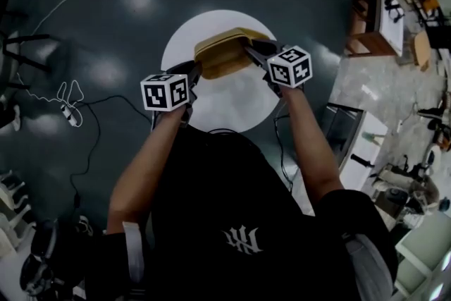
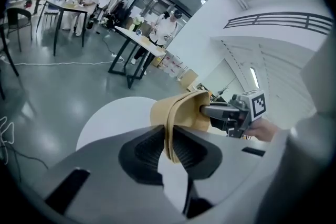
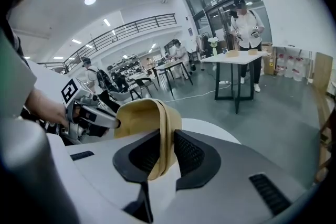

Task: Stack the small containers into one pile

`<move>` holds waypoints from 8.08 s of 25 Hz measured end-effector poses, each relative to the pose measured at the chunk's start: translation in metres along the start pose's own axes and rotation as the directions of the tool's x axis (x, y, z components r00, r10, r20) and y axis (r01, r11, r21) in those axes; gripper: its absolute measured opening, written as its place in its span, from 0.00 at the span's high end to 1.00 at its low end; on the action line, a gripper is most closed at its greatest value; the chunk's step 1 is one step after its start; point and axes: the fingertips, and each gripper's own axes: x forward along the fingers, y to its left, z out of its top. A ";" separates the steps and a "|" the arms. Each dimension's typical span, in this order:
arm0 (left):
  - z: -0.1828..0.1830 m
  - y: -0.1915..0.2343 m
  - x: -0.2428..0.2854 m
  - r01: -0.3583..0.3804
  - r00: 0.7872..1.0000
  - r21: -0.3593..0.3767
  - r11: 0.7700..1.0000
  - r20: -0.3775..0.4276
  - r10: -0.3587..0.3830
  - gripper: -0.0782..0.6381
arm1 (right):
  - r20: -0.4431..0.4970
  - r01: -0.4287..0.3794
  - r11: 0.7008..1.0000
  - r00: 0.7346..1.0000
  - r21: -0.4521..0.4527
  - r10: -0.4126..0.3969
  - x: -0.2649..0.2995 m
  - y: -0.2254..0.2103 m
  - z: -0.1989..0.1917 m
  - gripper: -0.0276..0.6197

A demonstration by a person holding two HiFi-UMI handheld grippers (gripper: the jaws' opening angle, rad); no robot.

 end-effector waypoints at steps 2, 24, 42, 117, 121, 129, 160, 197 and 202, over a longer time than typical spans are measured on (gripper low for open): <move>0.006 -0.008 0.006 0.013 1.000 0.039 0.999 -0.021 -0.012 0.82 | 0.018 0.021 0.999 1.000 0.027 -0.021 -0.012 -0.006 -0.004 0.82; 0.039 -0.066 0.086 0.129 0.953 0.296 0.946 -0.299 -0.036 0.83 | 0.128 0.062 0.906 0.984 0.419 -0.126 -0.073 -0.064 -0.040 0.82; 0.060 -0.048 0.147 0.239 0.856 0.273 0.932 -0.512 -0.070 0.83 | 0.026 0.053 0.615 0.993 0.787 -0.118 -0.046 -0.098 -0.067 0.81; 0.001 -0.002 0.192 0.150 0.691 0.147 0.978 -0.722 0.003 0.82 | -0.249 0.185 0.454 0.965 0.872 0.086 0.003 -0.137 -0.121 0.77; -0.001 0.001 0.192 0.176 0.691 0.187 0.967 -0.722 0.014 0.80 | -0.263 0.188 0.507 0.961 0.841 0.080 0.004 -0.137 -0.117 0.77; 0.002 0.000 0.190 0.214 0.708 0.288 0.934 -0.704 0.055 0.75 | -0.364 0.265 0.701 0.931 0.662 -0.009 -0.004 -0.143 -0.115 0.77; 0.150 -0.203 -0.012 0.413 0.904 0.597 0.688 -0.178 -0.388 0.89 | 0.636 -0.339 0.926 0.682 -0.165 0.363 -0.205 0.069 0.164 0.87; -0.114 -0.154 -0.333 0.595 0.732 0.452 0.665 0.038 -0.680 0.89 | 0.679 -0.294 0.952 0.682 -0.083 0.270 -0.242 0.402 -0.037 0.89; -0.121 -0.157 -0.349 0.593 0.727 0.483 0.644 0.021 -0.686 0.89 | 0.645 -0.306 0.947 0.705 -0.097 0.294 -0.226 0.427 -0.035 0.89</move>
